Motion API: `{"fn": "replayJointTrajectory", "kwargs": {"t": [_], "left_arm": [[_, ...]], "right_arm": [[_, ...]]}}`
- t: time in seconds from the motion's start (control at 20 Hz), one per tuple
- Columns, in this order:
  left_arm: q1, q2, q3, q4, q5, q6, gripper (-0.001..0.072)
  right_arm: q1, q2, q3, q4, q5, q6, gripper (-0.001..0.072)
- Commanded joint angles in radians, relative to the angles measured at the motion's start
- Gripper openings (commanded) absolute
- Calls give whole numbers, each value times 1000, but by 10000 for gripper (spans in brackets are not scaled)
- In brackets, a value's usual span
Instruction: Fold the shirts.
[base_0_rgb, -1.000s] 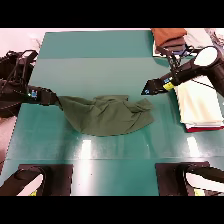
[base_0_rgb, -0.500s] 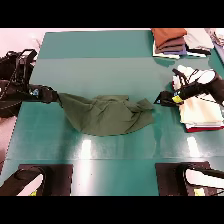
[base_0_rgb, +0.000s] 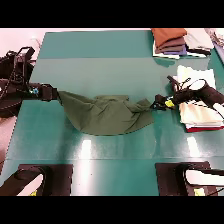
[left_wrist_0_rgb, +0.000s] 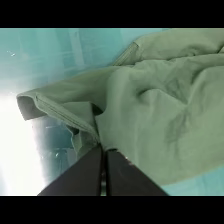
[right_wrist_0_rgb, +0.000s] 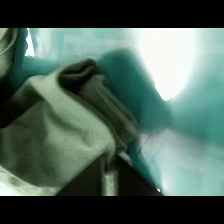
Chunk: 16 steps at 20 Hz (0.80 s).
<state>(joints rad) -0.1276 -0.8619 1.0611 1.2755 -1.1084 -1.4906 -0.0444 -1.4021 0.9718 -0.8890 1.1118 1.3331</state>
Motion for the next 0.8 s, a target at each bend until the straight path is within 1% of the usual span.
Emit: {"fn": "replayJointTrajectory", "kwargs": {"t": [0.0, 0.15, 0.4, 0.5, 0.55, 0.6, 0.65, 0.75], "left_arm": [[0, 0, 0, 0, -18, -1, 26], [0, 0, 0, 0, -21, -2, 26], [0, 0, 0, 1, -22, -1, 26], [0, 0, 0, 0, -22, -2, 26], [0, 0, 0, 0, -22, -2, 26], [0, 0, 0, 0, -22, -2, 26], [0, 0, 0, 0, -26, -2, 26], [0, 0, 0, 0, -36, -1, 26]], "right_arm": [[23, -1, 82, 24, -13, -30, 20], [23, 37, 209, 24, -21, -30, 20], [23, 39, 385, 24, 2, -32, 20], [22, 38, 439, 22, -56, -20, 21], [15, 31, 451, 24, -92, -7, 34], [5, 12, 463, 25, -93, 7, 237], [-3, -11, 470, 25, -71, 34, 400], [-28, -63, 470, 24, 4, 48, 402]]}}
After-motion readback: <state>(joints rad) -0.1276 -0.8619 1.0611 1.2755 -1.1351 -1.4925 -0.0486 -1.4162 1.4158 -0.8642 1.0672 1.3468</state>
